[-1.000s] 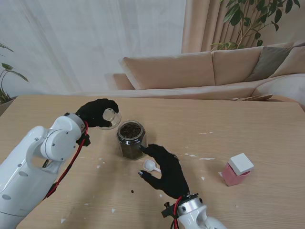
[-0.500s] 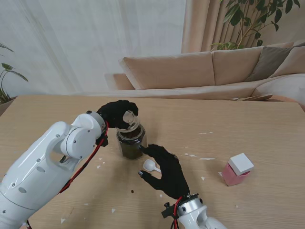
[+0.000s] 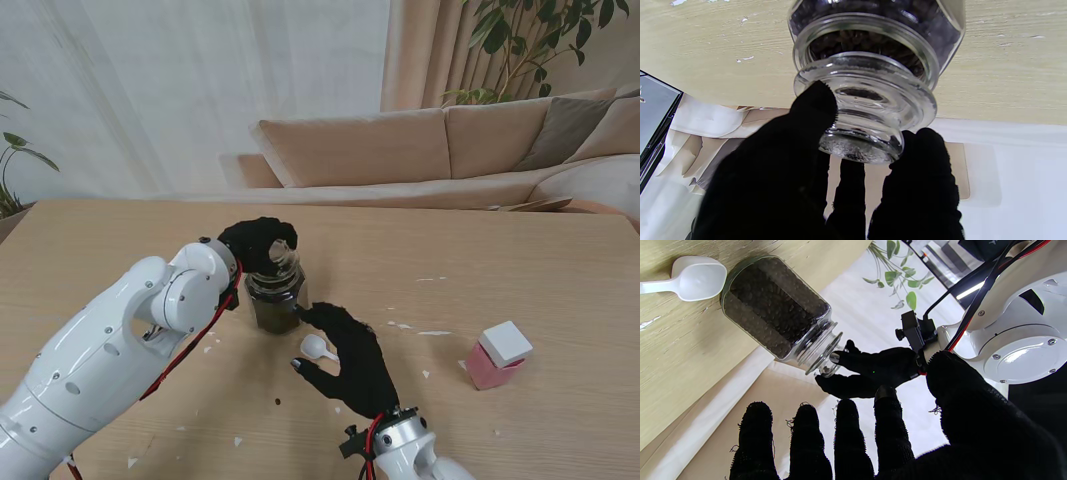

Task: Portion coffee beans from the glass jar into the coffee jar

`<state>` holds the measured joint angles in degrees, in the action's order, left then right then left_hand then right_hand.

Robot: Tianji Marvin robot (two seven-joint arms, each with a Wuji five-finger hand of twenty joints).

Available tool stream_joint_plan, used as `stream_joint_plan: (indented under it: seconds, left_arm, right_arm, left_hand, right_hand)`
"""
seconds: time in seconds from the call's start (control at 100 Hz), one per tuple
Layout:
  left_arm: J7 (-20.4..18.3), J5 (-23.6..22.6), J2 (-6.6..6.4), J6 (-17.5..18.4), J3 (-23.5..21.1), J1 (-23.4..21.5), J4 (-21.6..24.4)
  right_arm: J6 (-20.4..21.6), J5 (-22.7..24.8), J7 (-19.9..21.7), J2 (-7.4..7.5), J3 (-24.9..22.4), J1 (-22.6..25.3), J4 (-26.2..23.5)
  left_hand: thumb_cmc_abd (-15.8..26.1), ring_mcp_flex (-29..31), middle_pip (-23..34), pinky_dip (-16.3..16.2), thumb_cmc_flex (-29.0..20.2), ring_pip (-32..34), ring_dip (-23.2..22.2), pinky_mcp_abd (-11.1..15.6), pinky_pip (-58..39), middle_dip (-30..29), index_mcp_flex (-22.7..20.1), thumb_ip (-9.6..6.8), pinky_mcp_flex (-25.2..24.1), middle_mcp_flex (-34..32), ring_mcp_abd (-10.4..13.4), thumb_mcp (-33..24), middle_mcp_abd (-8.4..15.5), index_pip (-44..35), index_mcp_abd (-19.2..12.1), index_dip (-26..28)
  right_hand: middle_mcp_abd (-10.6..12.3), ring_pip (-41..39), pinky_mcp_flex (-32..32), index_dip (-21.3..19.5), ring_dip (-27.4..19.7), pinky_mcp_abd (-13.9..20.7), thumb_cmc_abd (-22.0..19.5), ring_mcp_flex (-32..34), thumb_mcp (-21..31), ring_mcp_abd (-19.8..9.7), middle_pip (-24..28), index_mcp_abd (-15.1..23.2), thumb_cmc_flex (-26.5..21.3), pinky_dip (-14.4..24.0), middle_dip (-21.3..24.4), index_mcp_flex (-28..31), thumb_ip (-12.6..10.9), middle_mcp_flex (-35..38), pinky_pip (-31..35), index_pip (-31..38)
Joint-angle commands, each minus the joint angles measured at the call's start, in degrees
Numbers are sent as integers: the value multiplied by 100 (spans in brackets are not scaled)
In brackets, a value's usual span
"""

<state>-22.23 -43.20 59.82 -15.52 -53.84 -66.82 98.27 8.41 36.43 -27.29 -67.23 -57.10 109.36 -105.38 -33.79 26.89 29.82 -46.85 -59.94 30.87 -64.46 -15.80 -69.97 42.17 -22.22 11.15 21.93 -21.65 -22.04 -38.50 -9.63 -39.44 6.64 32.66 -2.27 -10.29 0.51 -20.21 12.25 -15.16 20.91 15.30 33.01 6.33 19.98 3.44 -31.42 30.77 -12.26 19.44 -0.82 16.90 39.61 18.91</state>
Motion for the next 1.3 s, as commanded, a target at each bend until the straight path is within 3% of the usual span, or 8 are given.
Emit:
stream_joint_plan:
  seconds: [0.0,0.81,0.91,1.0,1.06,1.29]
  left_arm:
    - [-58,38,50,-29,14,-7,-18]
    - [-264,-22,-10,165,-132,-193,125]
    - [-283,-43,-15,145,-125,-200,131]
    - [-321,-49,-22,121,-118,-206,145]
    - [-385,-50,-34,100,-108,-198,158]
    - [-609,-85,-73,16,-50,-152,208]
  right_arm:
    - [-2,-8,91,-12,7,35,-35]
    - [-3,-16,107,-12,26,8,-31]
    - [1,-19,106,-12,26,8,-28]
    - [4,-23,104,-14,26,8,-28]
    - [6,-27,104,-14,23,10,-29]
    - [15,-30,112,-12,11,25,-35]
  left_hand:
    - [608,444,507,-71,-975,463,-160,231,-62,306,-248,-299,-46,-452,599,-680,-116,-417,483,193]
    - [618,357,464,-168,-920,440,-174,276,-66,253,-204,-336,-96,-368,653,-626,-72,-373,458,173]
    - [748,10,492,-232,-710,430,319,246,268,-273,-122,-439,-278,-202,705,-668,10,-264,430,109]
    - [984,-445,373,-118,-407,381,841,190,648,-520,0,-635,-558,-4,825,-644,99,-62,382,-21]
    - [1183,-774,219,-66,-225,385,1678,165,908,-681,96,-849,-768,160,927,-548,167,147,348,-196]
    - [1254,-1473,-242,197,-163,-319,2332,103,1703,-1002,396,-906,-1336,762,1082,132,275,703,278,-556]
  right_hand:
    - [136,29,6,-99,72,47,-50,-24,-68,-119,20,37,-111,71,-8,59,-3,-39,36,41]
    - [146,31,6,-101,76,50,-41,-26,-78,-113,27,37,-120,86,-10,54,-2,-77,28,36]
    - [144,33,5,-101,75,46,-40,-30,-77,-119,25,37,-118,88,-9,51,-2,-81,28,36]
    - [148,33,9,-102,76,46,-45,-30,-74,-115,26,43,-121,89,-8,53,-2,-78,25,37]
    - [147,32,5,-102,77,46,-37,-26,-75,-113,25,33,-121,90,-8,49,-2,-82,26,36]
    - [150,39,14,-103,78,43,-28,-32,-75,-116,23,34,-123,95,-6,49,0,-87,22,36]
